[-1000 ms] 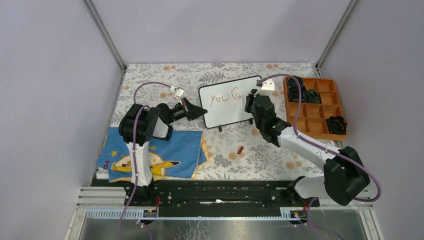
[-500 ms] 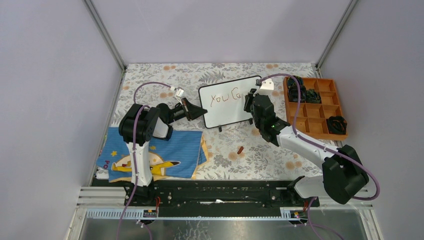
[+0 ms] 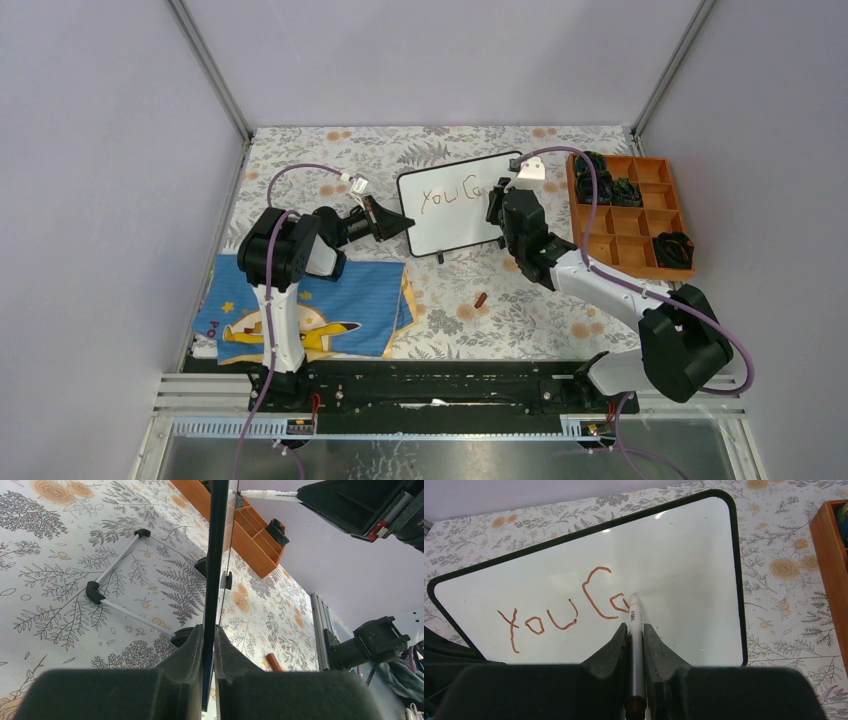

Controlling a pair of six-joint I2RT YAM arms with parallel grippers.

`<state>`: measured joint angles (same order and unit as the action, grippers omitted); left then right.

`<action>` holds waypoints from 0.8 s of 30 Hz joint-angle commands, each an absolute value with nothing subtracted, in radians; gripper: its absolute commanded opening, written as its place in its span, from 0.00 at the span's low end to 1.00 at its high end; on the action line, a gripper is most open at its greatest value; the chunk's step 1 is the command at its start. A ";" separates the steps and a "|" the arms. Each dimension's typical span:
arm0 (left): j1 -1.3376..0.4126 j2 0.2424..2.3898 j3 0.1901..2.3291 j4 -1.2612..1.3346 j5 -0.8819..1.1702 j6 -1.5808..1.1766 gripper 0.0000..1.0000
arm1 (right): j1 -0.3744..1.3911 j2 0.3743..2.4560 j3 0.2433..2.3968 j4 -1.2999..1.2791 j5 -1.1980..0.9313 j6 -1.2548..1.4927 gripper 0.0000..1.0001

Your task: Write a sentence on the whiteboard

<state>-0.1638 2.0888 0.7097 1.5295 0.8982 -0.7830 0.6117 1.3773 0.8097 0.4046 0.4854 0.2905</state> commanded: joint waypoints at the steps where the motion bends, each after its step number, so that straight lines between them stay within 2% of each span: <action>1: -0.167 2.075 0.695 1.529 0.902 -0.757 0.00 | 0.600 1.383 0.847 0.458 0.492 0.301 0.00; 24: -0.169 2.072 0.694 1.526 0.900 -0.756 0.00 | 0.599 1.361 0.774 0.413 0.480 0.342 0.00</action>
<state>-0.1642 2.0888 0.7097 1.5295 0.8974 -0.7826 0.6060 1.3811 0.7910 0.4030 0.4797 0.3229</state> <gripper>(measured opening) 0.142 0.169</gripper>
